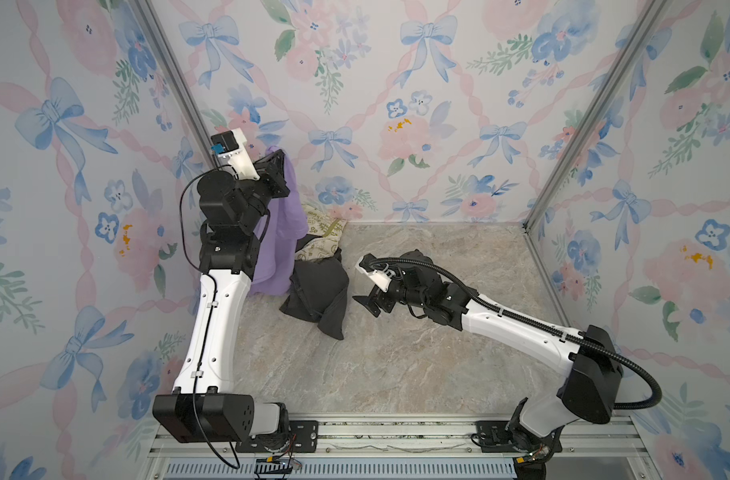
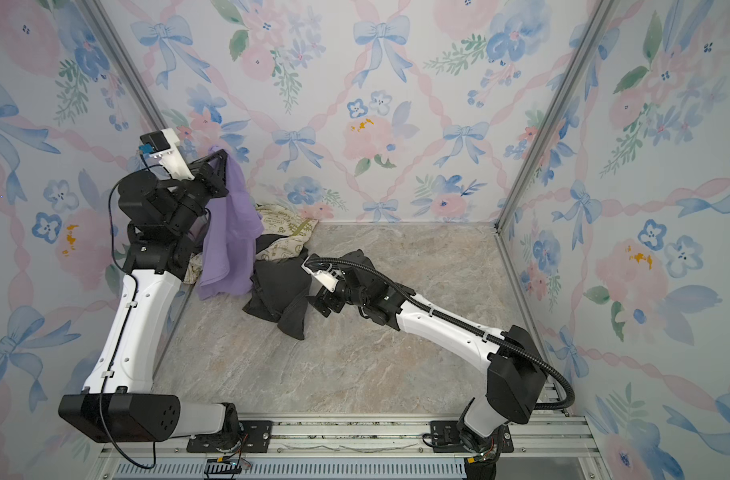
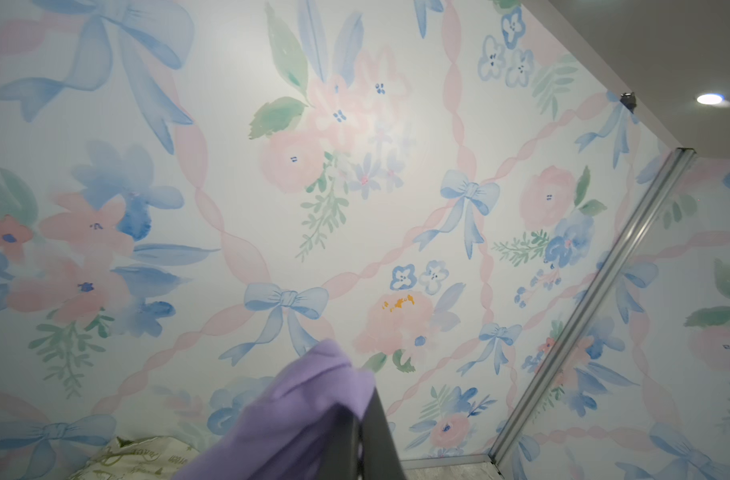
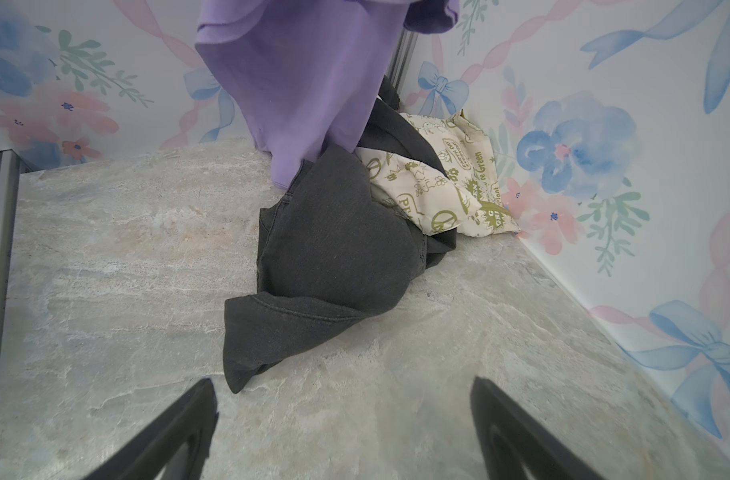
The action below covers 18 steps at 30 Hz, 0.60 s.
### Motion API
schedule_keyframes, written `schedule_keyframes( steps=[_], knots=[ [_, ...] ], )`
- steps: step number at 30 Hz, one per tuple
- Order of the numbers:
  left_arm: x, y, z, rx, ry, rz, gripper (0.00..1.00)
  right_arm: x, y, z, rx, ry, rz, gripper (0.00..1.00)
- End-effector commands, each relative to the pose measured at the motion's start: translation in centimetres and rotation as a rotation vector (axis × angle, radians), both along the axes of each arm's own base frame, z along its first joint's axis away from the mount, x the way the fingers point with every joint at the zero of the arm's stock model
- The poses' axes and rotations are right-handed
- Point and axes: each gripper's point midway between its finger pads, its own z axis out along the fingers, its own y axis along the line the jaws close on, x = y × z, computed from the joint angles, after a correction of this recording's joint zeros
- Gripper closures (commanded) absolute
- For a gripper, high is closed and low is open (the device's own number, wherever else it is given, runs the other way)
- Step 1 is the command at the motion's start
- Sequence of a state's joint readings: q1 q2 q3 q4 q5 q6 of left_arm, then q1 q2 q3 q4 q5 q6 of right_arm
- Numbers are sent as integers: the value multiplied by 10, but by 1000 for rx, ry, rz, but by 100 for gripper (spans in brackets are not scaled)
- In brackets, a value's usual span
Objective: Pick out a specific cloth from the pile
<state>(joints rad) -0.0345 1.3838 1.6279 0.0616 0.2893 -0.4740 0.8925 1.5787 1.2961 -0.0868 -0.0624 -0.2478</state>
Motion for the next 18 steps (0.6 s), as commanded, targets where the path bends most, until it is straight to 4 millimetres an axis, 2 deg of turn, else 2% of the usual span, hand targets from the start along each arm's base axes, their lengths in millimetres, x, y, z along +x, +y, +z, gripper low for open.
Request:
schedule_keyframes(
  steps=[1, 3, 6, 10, 12, 13, 14, 15, 16, 18],
  knots=[
    [-6, -36, 14, 89, -88, -94, 100, 7, -7, 32, 44, -77, -65, 3],
    [-3, -59, 0, 113, -57, -133, 100, 12, -17, 36, 53, -87, -119, 3],
    [4, -94, -32, 144, 15, -192, 100, 20, -34, 45, 83, -101, -204, 3],
    [9, -145, -95, 200, 150, -273, 100, 29, -64, 52, 119, -111, -327, 3],
    [11, -170, -134, 227, 240, -323, 86, 33, -78, 52, 118, -94, -375, 3],
    [12, -182, -157, 242, 298, -354, 74, 36, -87, 51, 117, -80, -408, 3],
    [12, -193, -178, 260, 354, -382, 58, 40, -97, 50, 116, -64, -453, 3],
    [12, -201, -194, 273, 397, -404, 48, 44, -106, 49, 118, -50, -485, 3],
    [13, -207, -209, 284, 443, -417, 42, 47, -113, 48, 125, -30, -507, 3],
    [14, -211, -219, 288, 480, -422, 29, 50, -122, 47, 140, -1, -513, 3]
  ],
)
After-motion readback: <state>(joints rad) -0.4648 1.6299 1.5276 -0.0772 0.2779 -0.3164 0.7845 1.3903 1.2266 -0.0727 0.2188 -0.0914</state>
